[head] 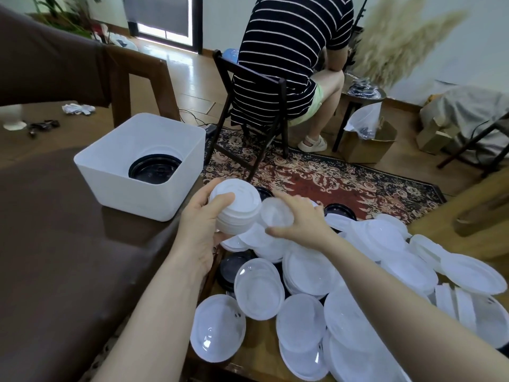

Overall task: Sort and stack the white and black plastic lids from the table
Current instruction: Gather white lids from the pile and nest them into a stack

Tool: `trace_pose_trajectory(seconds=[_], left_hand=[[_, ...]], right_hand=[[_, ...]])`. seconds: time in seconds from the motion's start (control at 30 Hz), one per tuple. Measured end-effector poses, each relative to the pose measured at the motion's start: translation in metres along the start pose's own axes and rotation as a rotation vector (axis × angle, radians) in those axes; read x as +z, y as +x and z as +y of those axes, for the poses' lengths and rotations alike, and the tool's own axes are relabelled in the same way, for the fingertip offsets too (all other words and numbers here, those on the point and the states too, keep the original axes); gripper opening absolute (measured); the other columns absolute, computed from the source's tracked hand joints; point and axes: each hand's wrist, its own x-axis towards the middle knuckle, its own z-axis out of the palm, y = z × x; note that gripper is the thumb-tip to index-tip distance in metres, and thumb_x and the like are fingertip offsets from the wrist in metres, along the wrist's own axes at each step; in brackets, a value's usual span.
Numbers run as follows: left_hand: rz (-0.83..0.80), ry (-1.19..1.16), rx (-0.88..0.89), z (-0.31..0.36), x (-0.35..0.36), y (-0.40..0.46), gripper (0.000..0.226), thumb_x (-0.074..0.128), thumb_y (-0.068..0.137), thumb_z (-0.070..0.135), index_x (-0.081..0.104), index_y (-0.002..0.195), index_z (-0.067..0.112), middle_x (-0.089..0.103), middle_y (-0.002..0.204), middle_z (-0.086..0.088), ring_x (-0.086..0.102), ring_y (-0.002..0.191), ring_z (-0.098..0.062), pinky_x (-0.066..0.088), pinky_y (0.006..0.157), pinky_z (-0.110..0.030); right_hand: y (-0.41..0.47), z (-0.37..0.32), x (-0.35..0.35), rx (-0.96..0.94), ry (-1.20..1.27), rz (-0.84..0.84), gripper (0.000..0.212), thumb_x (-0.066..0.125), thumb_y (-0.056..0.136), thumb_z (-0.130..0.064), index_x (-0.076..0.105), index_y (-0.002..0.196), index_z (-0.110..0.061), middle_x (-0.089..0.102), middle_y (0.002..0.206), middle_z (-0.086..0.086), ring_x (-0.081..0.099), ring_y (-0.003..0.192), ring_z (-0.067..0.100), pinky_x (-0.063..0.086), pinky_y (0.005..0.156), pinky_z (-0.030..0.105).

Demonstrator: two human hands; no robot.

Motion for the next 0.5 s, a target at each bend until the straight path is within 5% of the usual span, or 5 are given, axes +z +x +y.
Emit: trace_pose_trajectory(seconds=[0.13,0.3,0.43,0.5], left_hand=[[-0.023,0.024,-0.009,-0.003,0.004,-0.004,0.028,0.064,0.092,0.012,0.067,0.103,0.038,0.067,0.120,0.005,0.061,0.117,-0.023,0.058,0.072,-0.036],[-0.058,0.057,-0.034,-0.013,0.018,-0.012,0.036,0.065,0.092,0.014,0.065,0.123,0.032,0.065,0.126,0.001,0.061,0.112,-0.023,0.056,0.071,-0.035],[-0.141,0.090,-0.142,-0.026,0.035,-0.026,0.038,0.067,0.091,0.016,0.065,0.126,0.031,0.068,0.123,-0.002,0.064,0.104,-0.022,0.057,0.077,-0.041],[-0.232,0.131,-0.234,-0.036,0.046,-0.040,0.034,0.067,0.091,0.020,0.066,0.122,0.034,0.069,0.120,0.000,0.064,0.103,-0.022,0.057,0.077,-0.041]], right_hand=[[-0.026,0.008,-0.038,-0.015,0.602,0.143,0.081,0.074,0.085,-0.032,0.025,0.146,-0.056,0.031,0.150,-0.008,0.032,0.134,0.011,0.030,0.107,0.037],[-0.088,0.025,-0.069,0.014,0.838,0.351,0.061,0.076,0.084,-0.020,0.045,0.131,-0.042,0.054,0.127,0.000,0.062,0.107,0.008,0.054,0.079,0.024],[-0.140,0.039,-0.058,0.140,0.978,0.461,0.072,0.080,0.062,-0.055,0.046,0.119,-0.028,0.062,0.120,0.013,0.066,0.107,0.021,0.052,0.096,0.049],[-0.161,0.044,-0.052,0.155,0.967,0.497,0.067,0.071,0.066,-0.058,0.048,0.119,-0.026,0.070,0.107,0.000,0.068,0.092,0.015,0.050,0.095,0.053]])
